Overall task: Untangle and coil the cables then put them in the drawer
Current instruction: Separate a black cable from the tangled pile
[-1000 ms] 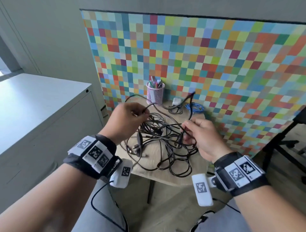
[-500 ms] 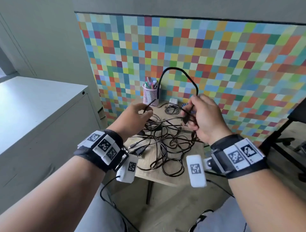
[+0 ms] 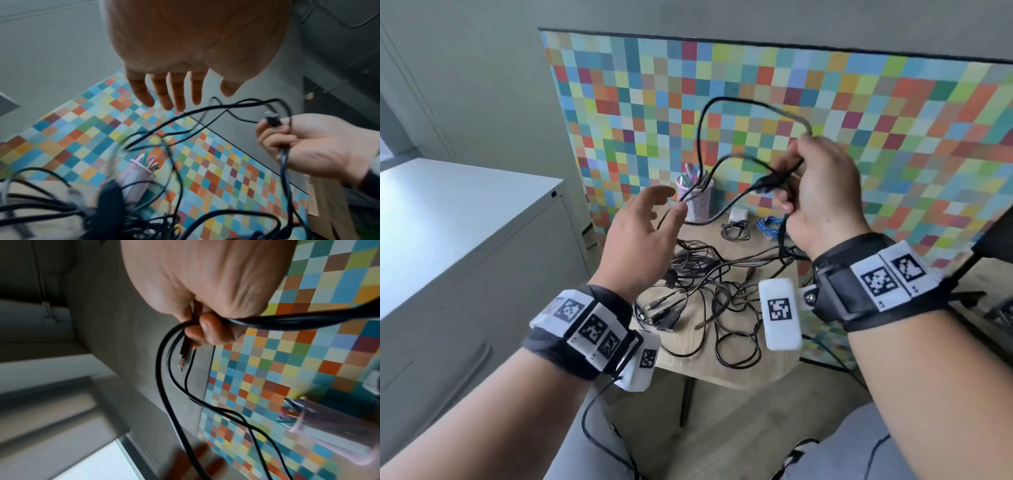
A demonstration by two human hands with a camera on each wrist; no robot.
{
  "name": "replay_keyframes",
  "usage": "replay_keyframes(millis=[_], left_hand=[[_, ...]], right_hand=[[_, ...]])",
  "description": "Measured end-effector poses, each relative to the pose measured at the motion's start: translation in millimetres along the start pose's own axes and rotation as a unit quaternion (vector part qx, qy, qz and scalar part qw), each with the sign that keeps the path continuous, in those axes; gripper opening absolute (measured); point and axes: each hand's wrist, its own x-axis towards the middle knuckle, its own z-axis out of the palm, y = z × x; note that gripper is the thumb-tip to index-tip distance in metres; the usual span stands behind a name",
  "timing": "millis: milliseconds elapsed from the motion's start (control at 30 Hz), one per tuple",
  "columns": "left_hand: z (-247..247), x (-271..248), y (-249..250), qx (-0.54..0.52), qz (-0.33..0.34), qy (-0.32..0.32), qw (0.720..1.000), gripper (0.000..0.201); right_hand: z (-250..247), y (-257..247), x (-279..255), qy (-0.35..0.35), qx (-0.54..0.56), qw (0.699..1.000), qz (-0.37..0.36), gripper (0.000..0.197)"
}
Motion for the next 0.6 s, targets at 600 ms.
replay_keyframes(millis=[600], left_hand=[[-8, -10, -1, -0.034, -0.040, -0.188, 0.981, 0.011]], right_hand=[[-33, 1, -21, -0.060, -0.054, 0.997, -0.019, 0.016]])
